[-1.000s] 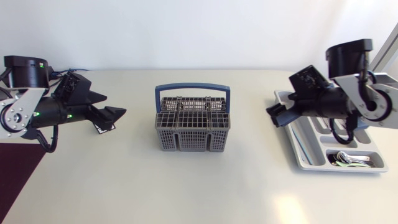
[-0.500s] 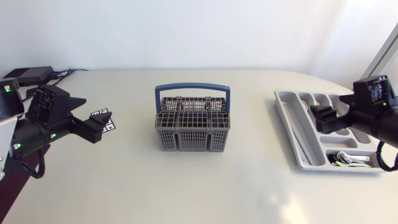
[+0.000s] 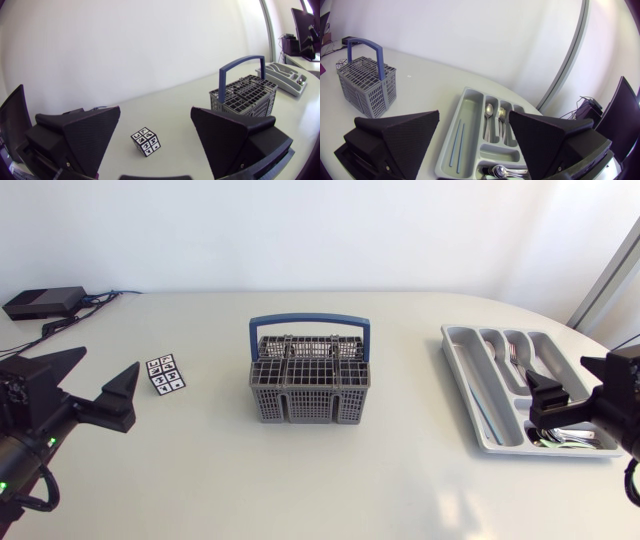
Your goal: Transfer all utensils from the basket to the drawer tray.
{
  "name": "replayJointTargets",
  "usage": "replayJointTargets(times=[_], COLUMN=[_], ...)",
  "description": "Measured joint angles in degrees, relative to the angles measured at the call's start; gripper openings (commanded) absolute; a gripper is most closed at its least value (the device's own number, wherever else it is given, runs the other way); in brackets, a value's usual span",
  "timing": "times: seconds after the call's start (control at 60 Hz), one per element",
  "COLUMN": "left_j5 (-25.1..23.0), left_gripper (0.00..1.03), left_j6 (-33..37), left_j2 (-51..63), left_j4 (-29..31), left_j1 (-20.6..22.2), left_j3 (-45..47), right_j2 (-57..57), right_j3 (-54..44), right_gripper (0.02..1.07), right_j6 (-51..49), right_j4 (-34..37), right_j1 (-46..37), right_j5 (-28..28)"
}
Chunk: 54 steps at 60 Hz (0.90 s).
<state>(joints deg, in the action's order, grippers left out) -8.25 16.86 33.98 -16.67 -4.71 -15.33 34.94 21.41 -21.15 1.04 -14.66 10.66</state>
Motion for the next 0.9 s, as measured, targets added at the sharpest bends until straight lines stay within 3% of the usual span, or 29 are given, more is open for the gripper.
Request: replayJointTargets(times=[0.2,0.9], left_j5=[2.82,7.17], left_gripper=[0.98,0.98], left_j6=[-4.09,-13.55], left_j2=[-6.95,-29.29], left_j4=[0.02,14.23], left_j1=[0.0,3.63], left_j3=[4.26,12.72], right_j2=[-7.61,-29.75], right_j3=[-5.27,-17.4], right_gripper=[1.02,1.02], right_j6=[0.66,15.63], right_j4=[-1.14,-1.27], right_j1=[-0.02,11.78], right_j5=[-0.85,-8.48])
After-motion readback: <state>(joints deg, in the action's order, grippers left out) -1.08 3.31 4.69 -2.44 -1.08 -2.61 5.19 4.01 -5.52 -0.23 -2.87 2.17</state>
